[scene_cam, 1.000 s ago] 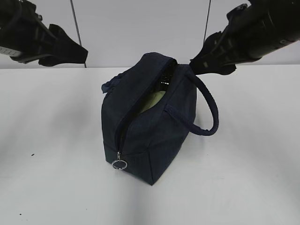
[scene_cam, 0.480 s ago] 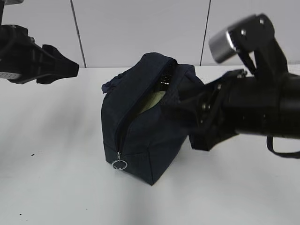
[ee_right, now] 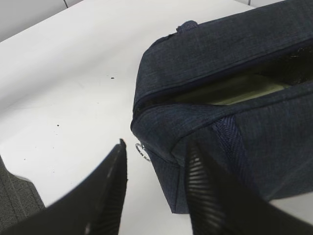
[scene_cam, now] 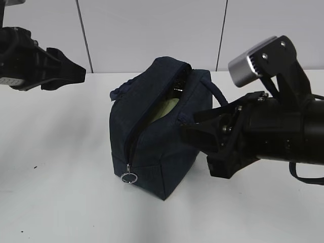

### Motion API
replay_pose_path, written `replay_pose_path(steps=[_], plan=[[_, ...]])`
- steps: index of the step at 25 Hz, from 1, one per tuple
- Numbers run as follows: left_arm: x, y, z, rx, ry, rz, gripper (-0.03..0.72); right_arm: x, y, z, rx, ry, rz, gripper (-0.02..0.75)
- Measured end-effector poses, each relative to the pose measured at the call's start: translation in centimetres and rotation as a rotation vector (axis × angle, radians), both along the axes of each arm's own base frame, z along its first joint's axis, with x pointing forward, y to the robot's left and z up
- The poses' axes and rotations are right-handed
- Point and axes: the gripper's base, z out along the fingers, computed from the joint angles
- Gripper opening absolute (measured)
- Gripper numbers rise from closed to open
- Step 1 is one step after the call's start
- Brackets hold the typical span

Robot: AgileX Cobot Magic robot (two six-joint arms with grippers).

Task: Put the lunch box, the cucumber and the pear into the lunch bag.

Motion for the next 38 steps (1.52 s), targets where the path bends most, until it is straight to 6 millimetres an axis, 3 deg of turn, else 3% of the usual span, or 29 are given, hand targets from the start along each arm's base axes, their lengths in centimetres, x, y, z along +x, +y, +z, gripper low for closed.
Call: replay_pose_path(steps=[10,15,19,22,30,38], plan=[[0.8,-0.2,-1.5,0.016,0.047,0.004,0.3,-0.4,-0.1,-0.6,-0.069,0.059,0.031,0.313],[1.1,-0.3,-2.0,0.02,0.061,0.005,0.286,-0.5,-0.6,-1.9,-0.203,0.094,-0.112,0.312],[1.2,-0.4,-2.4,0.024,0.073,0.006,0.272,-2.4,0.7,-3.6,-0.203,-0.049,-0.067,0.312],[1.3,-0.4,-2.6,0.026,0.081,0.006,0.26,-2.9,1.5,-5.4,-0.197,-0.046,0.016,0.312],[1.8,-0.5,-3.6,0.032,0.111,0.009,0.241,-1.7,4.4,-8.7,-0.059,-0.036,0.105,0.312],[2.0,-0.7,-3.2,-0.095,0.136,0.088,0.239,0.1,6.4,-11.8,-0.074,0.021,0.117,0.281]])
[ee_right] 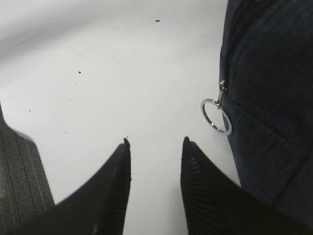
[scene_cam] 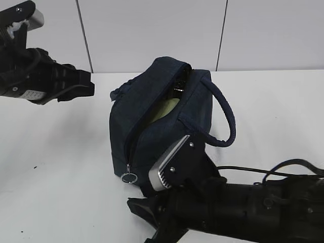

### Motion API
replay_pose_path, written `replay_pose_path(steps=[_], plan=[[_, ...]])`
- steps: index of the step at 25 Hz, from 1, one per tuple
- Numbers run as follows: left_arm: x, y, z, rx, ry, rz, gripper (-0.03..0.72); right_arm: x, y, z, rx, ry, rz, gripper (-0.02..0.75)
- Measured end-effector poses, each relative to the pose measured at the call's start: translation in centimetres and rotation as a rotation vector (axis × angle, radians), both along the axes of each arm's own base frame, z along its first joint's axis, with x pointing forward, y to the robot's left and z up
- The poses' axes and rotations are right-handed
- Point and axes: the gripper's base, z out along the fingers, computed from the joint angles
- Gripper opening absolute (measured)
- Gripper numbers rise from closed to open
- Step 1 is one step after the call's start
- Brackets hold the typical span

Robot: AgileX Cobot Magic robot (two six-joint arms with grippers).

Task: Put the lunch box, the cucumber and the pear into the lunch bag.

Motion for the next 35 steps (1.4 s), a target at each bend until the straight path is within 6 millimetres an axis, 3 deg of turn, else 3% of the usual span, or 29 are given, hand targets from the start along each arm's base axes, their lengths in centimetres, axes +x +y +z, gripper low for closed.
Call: replay_pose_path(steps=[7,18,35], plan=[[0.0,0.0,0.0,-0.003,0.004,-0.001,0.238,1.6,1.2,-1.2,0.002,0.01,-0.038,0.28],[-0.2,-0.1,-0.1,-0.007,0.02,-0.018,0.238,3.1,1.3,-3.6,-0.024,0.046,-0.167,0.279],[-0.2,-0.2,-0.1,-0.006,0.021,-0.021,0.239,5.4,3.6,-4.4,-0.003,0.037,-0.163,0.279]])
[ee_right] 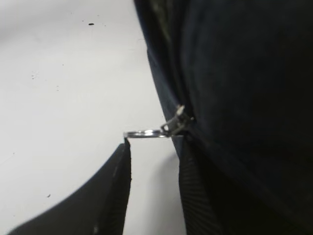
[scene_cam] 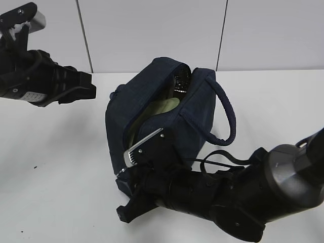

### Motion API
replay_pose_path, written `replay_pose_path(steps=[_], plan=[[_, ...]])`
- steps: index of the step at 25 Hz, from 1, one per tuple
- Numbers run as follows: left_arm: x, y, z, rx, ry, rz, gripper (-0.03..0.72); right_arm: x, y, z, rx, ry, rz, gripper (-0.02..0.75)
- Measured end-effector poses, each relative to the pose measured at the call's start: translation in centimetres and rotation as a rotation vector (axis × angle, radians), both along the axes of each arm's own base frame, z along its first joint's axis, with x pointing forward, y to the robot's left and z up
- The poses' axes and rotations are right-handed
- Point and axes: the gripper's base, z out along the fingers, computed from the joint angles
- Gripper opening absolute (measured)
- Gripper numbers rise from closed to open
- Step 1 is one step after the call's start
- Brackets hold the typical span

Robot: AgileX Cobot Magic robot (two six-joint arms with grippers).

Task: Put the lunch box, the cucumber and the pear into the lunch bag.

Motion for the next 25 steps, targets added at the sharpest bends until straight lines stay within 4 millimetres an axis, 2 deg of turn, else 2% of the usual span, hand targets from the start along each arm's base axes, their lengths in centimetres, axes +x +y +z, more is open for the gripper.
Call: replay_pose_path(steps=[5,21,25], plan=[[0.0,0.0,0.0,0.001,-0.001,-0.001,0.239,-0.49,0.34,-0.12,0.008,0.039,0.055,0.279],[-0.08,-0.05,-0.04,0.001,0.006,-0.01,0.239,-0.04,0.08,-0.11,0.043,0.066,-0.033,0.279],[-0.08,-0.05,-0.05,0.003,0.006,-0.011,0.239,-0.02,0.04,-0.14,0.04,0.068,-0.038,0.25]])
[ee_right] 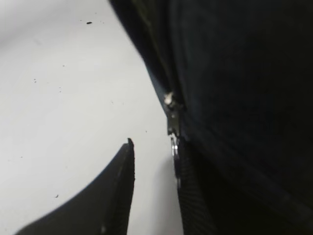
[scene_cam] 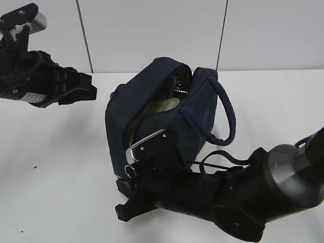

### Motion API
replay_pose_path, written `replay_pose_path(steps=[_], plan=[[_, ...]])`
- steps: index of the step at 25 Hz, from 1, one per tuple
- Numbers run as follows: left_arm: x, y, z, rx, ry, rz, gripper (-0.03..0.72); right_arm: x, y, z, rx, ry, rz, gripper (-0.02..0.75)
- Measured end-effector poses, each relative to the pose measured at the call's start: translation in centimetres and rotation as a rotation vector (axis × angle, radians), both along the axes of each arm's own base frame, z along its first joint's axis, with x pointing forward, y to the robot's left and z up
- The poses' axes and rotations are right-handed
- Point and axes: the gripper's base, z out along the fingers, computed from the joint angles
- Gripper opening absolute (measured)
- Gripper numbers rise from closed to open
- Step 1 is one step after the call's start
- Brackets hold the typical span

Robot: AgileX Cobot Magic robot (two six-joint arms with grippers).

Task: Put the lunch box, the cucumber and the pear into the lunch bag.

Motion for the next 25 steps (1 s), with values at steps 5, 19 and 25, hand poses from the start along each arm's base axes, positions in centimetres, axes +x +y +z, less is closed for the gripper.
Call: replay_pose_path(steps=[5,19,25], plan=[[0.0,0.0,0.0,0.0,0.0,0.0,0.239,-0.1,-0.1,0.7,-0.016,-0.006,0.005,0.243],[0.0,0.0,0.0,0.002,-0.001,-0.001,0.239,-0.5,-0.6,0.4,-0.061,0.024,0.002,0.24],[0.0,0.0,0.0,0.004,-0.002,-0.003,0.239,-0.4,-0.6,1.4,-0.033,-0.003,-0.006,0.24]])
